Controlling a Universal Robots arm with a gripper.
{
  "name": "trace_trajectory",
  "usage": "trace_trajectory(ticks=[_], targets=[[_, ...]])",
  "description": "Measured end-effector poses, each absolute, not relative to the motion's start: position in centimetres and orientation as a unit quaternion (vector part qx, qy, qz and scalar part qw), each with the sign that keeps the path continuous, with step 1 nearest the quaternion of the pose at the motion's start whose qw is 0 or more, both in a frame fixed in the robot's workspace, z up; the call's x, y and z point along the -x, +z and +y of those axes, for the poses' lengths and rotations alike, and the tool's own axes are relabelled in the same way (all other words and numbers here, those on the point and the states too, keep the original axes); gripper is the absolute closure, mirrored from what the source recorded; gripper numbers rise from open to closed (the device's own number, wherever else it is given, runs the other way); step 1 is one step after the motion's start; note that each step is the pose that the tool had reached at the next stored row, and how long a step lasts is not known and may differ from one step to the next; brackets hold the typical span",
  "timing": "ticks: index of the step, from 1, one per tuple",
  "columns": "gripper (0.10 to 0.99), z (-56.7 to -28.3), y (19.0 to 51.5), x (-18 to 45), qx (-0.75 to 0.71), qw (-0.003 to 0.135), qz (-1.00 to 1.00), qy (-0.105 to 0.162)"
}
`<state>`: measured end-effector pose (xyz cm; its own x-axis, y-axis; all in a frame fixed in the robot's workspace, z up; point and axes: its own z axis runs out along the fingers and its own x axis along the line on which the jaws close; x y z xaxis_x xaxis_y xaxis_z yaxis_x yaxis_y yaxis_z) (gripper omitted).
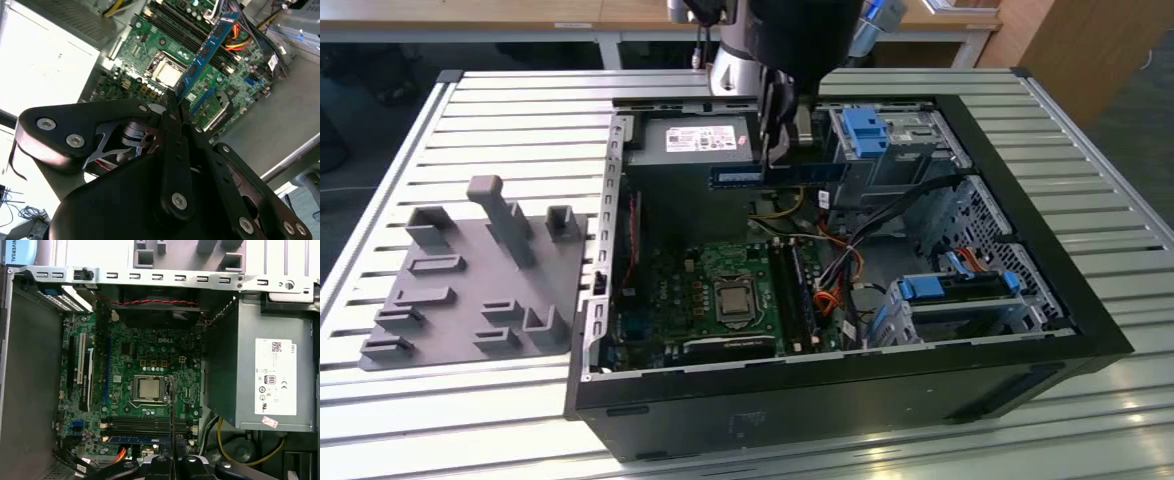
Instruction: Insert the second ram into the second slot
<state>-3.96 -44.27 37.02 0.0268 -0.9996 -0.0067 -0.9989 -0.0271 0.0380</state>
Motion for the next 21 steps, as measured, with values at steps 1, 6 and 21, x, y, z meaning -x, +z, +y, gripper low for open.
trace_trajectory(ticks=[1,6,21], targets=[[0.949,-44.61,37.02,3.95,-0.716,0.011,-0.697,-0.015],[0.949,-45.42,36.93,3.97,-0.71,0.012,-0.704,-0.015],[0.949,-45.43,36.54,3.96,-0.62,0.015,-0.785,-0.011]])
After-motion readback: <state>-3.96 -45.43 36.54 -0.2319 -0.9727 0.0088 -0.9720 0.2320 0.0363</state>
